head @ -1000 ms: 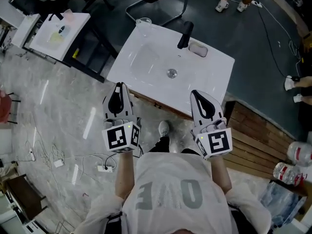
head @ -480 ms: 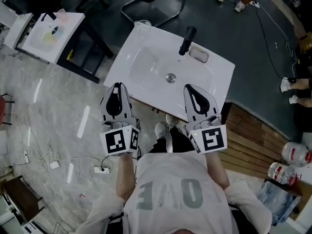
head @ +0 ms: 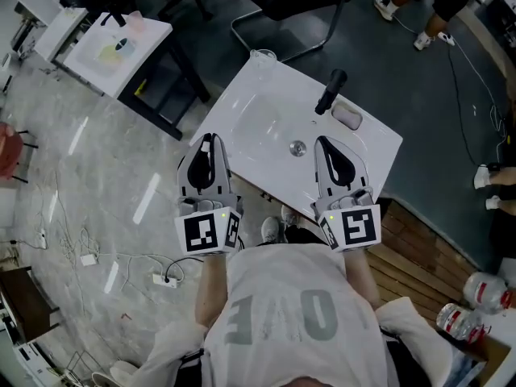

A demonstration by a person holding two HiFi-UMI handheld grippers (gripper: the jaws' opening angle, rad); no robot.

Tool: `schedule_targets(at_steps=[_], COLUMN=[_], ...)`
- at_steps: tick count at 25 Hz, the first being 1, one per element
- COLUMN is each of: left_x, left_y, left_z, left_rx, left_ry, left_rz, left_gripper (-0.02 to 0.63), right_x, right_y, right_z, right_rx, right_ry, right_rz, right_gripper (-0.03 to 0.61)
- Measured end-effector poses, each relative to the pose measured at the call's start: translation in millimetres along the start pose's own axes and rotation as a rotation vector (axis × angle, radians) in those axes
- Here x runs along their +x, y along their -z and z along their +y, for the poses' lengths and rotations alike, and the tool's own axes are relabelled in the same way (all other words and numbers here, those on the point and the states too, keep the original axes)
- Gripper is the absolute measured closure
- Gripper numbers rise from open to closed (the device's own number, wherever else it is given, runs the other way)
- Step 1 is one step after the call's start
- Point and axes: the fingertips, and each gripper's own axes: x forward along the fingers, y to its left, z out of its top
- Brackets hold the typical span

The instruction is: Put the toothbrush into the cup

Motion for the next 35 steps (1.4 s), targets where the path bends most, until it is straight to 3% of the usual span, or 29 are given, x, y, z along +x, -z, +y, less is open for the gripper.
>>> schedule_targets(at_steps=[10, 22, 29, 35], left_x=[5.7, 9.0, 47.6, 96.2], left_y=[8.7, 28.3, -8.3, -58.9], left_z=[-4.3, 11.0, 10.4, 5.6], left_rx=[0.008, -0.028, -0.020, -0.001], left_ry=[0.004, -0.069, -0.009, 0.036], left_rz=[0.022, 0.118, 0.173, 0.082], left_gripper=[0.561, 0.563, 0.563, 0.563], right_x=[6.7, 11.8, 15.7, 12.2], right_y=[4.2, 14.2, 14.3, 15.2], right_z=[-8.1, -11.3, -17.8, -33.2], right_rx=[0.001, 0.011, 0.029, 0.042], right_ry=[-0.013, -0.028, -0.023, 0.009], right_rz=[0.016, 0.047, 0.043, 0.034], right_gripper=[0.548, 0.548, 0.548, 0.548])
